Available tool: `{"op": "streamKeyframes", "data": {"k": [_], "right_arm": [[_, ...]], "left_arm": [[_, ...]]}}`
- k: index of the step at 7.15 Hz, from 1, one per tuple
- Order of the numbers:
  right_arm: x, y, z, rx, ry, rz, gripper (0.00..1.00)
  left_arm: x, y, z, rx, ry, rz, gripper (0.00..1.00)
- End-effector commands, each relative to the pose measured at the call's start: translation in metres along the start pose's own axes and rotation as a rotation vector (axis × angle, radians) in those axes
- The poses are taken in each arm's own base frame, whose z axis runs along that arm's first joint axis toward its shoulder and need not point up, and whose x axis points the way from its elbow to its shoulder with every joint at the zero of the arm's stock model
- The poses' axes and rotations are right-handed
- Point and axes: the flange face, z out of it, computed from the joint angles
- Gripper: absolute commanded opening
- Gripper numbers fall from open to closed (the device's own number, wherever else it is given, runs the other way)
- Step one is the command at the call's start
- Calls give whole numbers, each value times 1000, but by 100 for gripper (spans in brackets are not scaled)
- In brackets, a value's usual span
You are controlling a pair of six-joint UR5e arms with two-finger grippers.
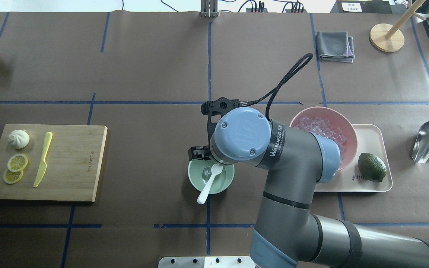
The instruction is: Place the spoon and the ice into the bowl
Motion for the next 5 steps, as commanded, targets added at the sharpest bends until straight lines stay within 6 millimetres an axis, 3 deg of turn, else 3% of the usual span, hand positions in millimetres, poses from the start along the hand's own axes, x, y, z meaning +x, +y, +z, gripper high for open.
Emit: {"op": "streamKeyframes", "data": {"k": [1,4,5], "right_arm": [[51,-25,-17,-6,5,37,100],[167,-87,-48,-22,34,-19,100],[219,-110,-61,-44,39,-43,100]], "left_arm": [[-3,3,4,4,4,-71,100],[-20,2,22,61,-6,-95,100],[-17,1,20,58,13,-100,100]]}}
